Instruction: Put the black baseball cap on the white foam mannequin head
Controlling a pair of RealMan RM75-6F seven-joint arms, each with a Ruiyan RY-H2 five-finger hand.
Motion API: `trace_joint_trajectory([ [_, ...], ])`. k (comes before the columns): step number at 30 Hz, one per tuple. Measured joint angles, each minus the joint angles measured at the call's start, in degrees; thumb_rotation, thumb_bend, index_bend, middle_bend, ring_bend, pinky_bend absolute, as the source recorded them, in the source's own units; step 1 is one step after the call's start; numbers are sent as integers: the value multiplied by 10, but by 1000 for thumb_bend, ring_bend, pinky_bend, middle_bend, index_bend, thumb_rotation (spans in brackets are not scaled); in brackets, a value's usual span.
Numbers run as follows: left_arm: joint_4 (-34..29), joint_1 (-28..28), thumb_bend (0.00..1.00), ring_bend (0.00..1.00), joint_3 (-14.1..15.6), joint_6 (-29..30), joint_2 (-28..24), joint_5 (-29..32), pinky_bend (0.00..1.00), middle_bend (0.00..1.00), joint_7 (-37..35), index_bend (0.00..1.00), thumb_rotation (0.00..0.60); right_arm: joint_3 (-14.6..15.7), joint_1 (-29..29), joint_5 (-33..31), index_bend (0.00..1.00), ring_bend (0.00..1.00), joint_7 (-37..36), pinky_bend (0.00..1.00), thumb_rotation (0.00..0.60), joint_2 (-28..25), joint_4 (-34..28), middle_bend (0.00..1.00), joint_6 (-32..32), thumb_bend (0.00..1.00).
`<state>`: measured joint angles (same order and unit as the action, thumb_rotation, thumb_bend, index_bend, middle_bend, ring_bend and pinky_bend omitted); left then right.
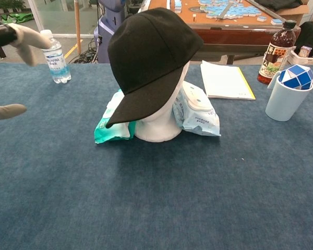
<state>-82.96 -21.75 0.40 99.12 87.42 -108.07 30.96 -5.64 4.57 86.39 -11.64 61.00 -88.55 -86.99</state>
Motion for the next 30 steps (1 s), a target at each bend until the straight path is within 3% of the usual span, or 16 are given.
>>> trace_joint_trajectory([
  [13, -156, 97, 161, 344, 20, -17, -149, 133, 544, 455, -21, 376, 600, 7, -3, 16, 219, 157, 68, 244, 600, 18, -15, 294, -14, 0],
  [17, -160, 118, 218, 348, 22, -14, -164, 151, 544, 461, -55, 378, 600, 9, -3, 18, 218, 157, 86, 243, 600, 24, -17, 293, -13, 0],
  [24, -127, 155, 225, 354, 17, 3, -169, 184, 544, 465, -129, 379, 600, 14, 4, 18, 218, 157, 114, 244, 600, 34, -20, 293, 3, 0],
  [30, -118, 156, 226, 361, 5, -37, -179, 218, 544, 471, -158, 384, 600, 14, 12, 8, 219, 157, 115, 244, 600, 34, -18, 294, 25, 0],
])
